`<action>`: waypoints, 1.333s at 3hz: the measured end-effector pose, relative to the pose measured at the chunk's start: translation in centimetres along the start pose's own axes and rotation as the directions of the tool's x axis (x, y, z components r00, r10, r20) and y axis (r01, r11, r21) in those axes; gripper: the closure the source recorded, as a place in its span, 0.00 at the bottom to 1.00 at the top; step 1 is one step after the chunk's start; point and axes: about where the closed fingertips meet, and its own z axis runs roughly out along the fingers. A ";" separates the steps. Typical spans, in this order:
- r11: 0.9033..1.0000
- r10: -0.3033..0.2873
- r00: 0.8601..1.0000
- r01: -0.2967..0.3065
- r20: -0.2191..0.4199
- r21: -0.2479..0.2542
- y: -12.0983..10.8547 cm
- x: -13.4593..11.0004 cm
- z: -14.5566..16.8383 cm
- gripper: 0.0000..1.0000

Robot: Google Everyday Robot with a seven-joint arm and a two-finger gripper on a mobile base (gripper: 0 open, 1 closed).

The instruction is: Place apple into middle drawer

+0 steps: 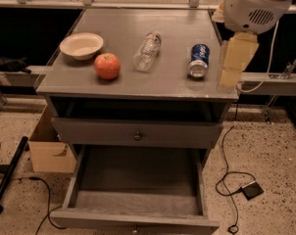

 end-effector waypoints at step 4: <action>0.998 -0.057 0.997 0.058 0.053 -0.013 -4.4 -2.0 2.1 0.00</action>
Offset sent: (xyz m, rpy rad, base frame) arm 0.0135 0.0257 -0.0016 -0.0070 -0.0034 0.0571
